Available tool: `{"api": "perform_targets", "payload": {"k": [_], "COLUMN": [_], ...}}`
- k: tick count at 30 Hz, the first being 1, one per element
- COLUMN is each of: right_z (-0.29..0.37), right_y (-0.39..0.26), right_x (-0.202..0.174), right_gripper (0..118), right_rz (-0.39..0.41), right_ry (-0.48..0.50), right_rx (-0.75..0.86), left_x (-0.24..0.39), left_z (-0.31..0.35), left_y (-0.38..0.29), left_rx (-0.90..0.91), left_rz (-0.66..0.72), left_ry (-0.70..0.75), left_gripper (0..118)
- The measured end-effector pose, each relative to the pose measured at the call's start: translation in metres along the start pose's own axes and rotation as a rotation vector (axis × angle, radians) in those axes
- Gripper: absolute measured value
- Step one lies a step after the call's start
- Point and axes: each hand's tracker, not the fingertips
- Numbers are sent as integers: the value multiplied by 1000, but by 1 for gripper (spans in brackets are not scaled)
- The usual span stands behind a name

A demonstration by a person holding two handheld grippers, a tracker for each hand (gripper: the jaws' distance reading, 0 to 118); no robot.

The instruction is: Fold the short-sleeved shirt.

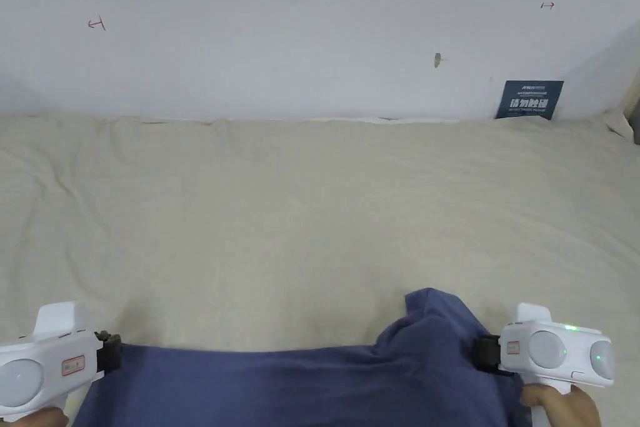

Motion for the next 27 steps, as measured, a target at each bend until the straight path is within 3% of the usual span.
{"api": "perform_targets", "payload": {"k": [1, 2, 4, 7, 9, 15, 19, 27], "right_z": [-3, -7, -3, 24, 43, 147, 212, 277], "right_y": [-2, -2, 1, -9, -14, -41, -70, -161], "right_x": [-3, 2, 0, -19, -20, -7, 18, 38], "right_gripper": [65, 53, 3, 3, 3, 3, 3, 3], "right_rz": [24, 29, 34, 141, 147, 130, 77, 38], "right_ry": [-13, -6, 6, 12, 13, 99, 184, 260], "right_rx": [-4, 50, 46, 73, 135, 296, 375, 369], "left_x": [-1, -1, -1, -1, 2, -8, -21, -30], "left_z": [2, 4, 9, 15, 34, 71, 103, 171], "left_y": [-2, -3, -1, -8, -11, -27, -40, -88], "left_rx": [1, 0, 0, -1, 6, 41, 68, 73], "left_rz": [6, 10, 14, 28, 44, 54, 78, 95], "left_ry": [-5, -6, -3, 6, 6, 11, 15, 12], "left_gripper": [1, 1, 1, 1, 1, 1, 1, 1]}}
